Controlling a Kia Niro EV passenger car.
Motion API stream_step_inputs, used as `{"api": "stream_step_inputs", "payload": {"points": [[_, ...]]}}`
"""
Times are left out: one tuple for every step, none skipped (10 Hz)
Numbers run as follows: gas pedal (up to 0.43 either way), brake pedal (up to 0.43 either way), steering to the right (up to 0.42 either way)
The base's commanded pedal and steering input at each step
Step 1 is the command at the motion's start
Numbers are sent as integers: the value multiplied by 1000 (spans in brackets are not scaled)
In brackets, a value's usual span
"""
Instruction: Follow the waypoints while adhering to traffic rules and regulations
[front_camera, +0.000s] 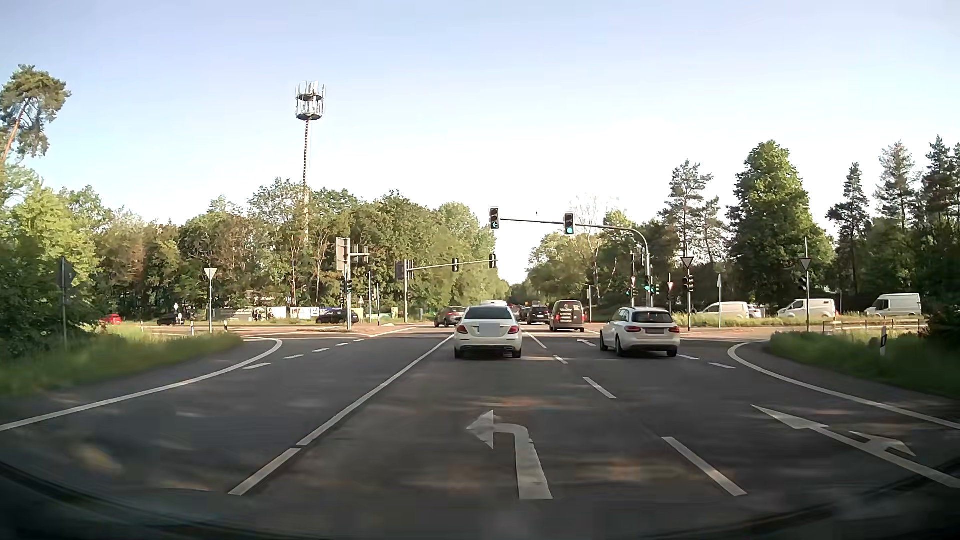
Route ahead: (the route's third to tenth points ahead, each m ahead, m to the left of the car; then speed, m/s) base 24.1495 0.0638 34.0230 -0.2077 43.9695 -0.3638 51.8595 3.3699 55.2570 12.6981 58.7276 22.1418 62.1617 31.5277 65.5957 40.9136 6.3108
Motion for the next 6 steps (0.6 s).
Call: {"api": "stream_step_inputs", "payload": {"points": [[0, 0, 5], [0, 0, 5], [0, 0, 3], [0, 0, 2], [0, 0, 1], [0, 0, 0]]}}
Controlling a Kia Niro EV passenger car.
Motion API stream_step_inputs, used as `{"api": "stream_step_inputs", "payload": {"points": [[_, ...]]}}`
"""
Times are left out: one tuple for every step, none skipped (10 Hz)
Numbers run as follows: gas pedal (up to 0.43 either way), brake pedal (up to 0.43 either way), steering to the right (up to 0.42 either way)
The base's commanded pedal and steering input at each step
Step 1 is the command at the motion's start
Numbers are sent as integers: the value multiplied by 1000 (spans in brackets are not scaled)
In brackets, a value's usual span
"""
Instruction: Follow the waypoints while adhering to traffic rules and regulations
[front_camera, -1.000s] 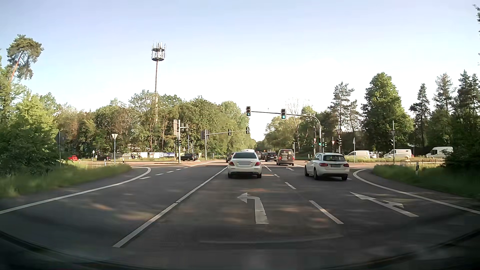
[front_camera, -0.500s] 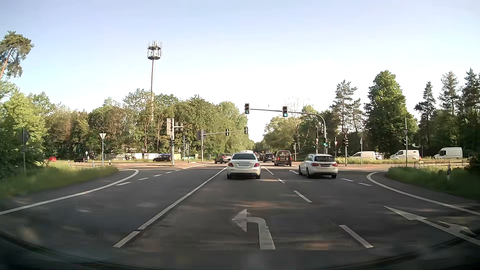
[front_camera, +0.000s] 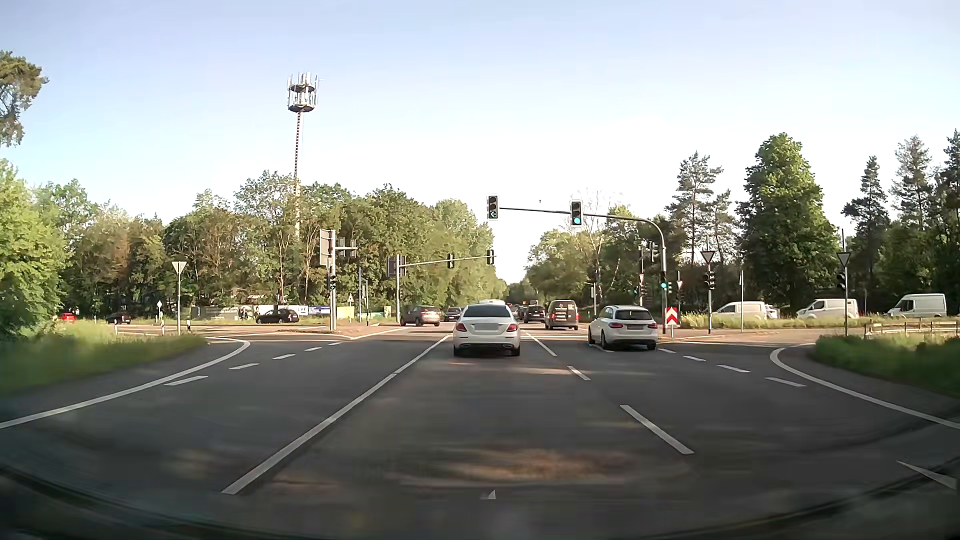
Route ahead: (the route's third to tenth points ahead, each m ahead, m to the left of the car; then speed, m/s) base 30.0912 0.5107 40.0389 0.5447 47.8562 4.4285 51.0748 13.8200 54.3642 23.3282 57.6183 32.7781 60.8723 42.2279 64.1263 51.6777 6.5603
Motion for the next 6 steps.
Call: {"api": "stream_step_inputs", "payload": {"points": [[0, 0, 0], [0, 0, 0], [0, 0, 0], [0, 0, 1], [0, 0, 2], [0, 0, 3]]}}
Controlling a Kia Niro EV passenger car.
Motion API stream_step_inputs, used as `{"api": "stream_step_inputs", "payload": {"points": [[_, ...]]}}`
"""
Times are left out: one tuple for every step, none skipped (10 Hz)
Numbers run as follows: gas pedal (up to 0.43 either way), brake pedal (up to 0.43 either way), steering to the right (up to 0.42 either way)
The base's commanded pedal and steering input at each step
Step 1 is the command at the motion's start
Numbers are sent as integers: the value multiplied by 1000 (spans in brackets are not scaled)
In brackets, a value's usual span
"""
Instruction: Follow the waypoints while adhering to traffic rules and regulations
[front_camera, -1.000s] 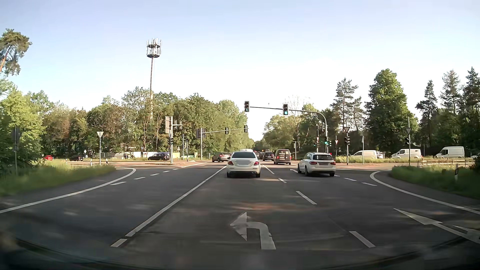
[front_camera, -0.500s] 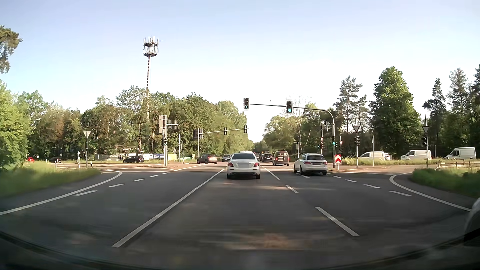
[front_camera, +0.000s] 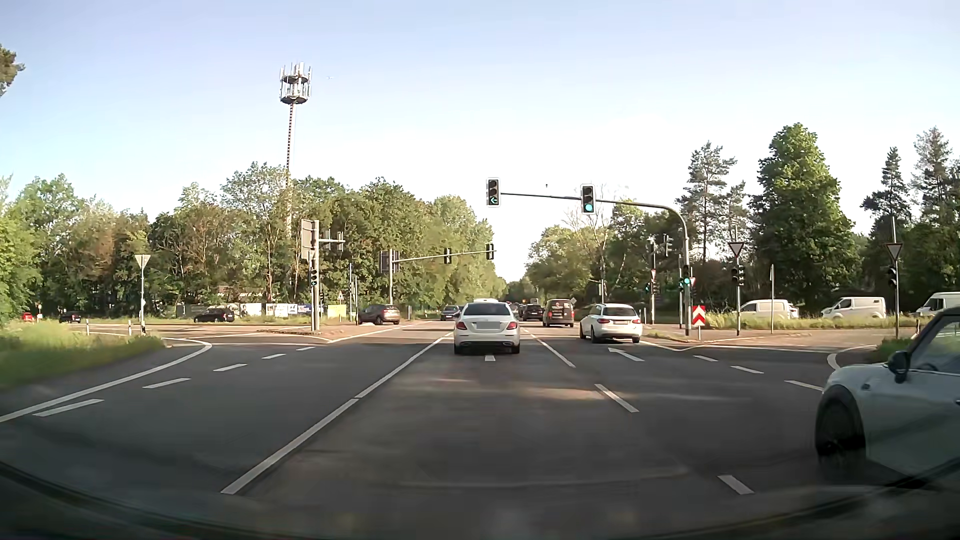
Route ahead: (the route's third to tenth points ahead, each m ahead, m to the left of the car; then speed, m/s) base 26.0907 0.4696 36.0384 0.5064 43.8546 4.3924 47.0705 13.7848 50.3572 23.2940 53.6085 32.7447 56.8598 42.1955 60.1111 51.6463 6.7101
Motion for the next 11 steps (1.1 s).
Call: {"api": "stream_step_inputs", "payload": {"points": [[0, 0, 4], [0, 0, 3], [0, 0, 3], [0, 0, 3], [0, 0, 3], [0, 0, 3], [0, 0, 2], [0, 0, 2], [0, 0, 2], [0, 0, 0], [0, 0, -1]]}}
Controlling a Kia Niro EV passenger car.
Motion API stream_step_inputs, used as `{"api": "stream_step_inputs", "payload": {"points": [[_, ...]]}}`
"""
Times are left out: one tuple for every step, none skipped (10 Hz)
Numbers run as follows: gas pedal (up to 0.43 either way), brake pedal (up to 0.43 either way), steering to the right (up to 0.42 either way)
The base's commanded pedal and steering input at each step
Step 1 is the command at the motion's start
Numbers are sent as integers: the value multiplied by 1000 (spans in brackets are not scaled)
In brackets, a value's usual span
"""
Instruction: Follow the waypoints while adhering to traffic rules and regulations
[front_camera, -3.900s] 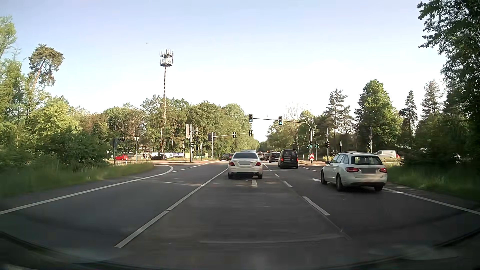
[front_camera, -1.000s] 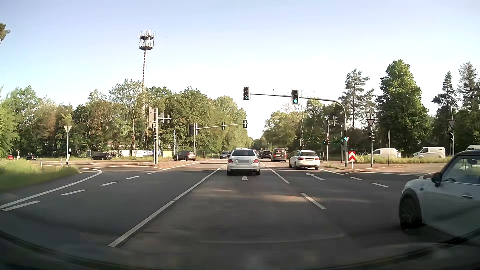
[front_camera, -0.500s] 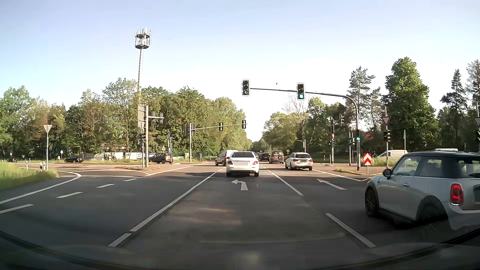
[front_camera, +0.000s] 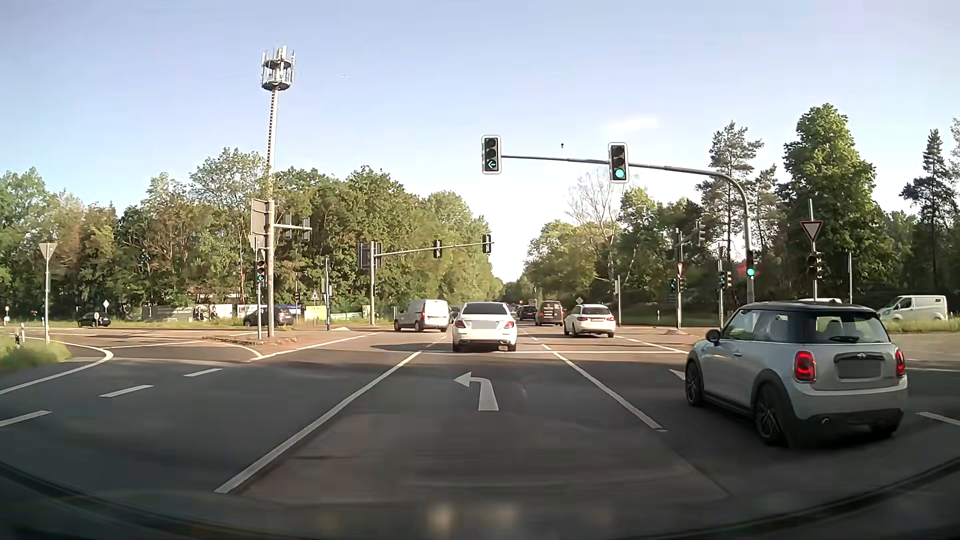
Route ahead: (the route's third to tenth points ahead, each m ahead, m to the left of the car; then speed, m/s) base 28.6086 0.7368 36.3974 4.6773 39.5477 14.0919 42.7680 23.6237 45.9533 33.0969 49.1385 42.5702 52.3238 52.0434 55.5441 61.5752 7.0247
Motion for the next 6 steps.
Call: {"api": "stream_step_inputs", "payload": {"points": [[0, 0, -2], [0, 0, 0], [0, 0, 0], [0, 0, 0], [0, 0, 0], [0, 0, 0]]}}
